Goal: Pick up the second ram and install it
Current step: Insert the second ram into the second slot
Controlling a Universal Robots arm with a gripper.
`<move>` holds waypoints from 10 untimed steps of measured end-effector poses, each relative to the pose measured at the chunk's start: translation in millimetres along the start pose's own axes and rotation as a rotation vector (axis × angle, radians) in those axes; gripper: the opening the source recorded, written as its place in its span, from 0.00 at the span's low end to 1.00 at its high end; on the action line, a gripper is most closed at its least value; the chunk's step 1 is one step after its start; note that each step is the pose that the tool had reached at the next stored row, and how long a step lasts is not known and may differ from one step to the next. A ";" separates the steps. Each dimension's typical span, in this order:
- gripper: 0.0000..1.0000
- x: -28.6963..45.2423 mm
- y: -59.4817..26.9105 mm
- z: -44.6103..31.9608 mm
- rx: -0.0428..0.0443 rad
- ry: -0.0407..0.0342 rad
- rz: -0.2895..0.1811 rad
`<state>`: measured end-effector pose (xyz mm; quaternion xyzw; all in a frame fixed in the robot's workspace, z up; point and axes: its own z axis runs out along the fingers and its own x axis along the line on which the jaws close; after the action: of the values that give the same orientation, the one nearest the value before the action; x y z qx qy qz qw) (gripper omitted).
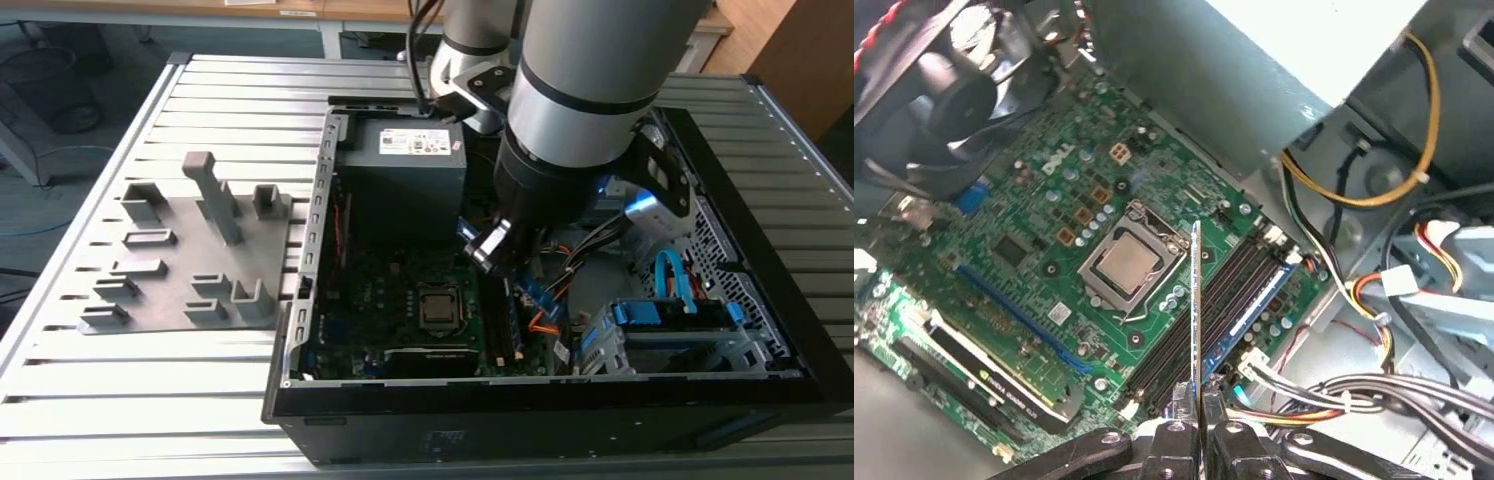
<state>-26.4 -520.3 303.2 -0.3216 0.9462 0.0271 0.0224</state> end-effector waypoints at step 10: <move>0.14 0.0 0.0 0.1 0.0081 -0.0050 0.136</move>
<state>-26.4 -520.3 303.1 -0.2565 0.9659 0.0255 0.0242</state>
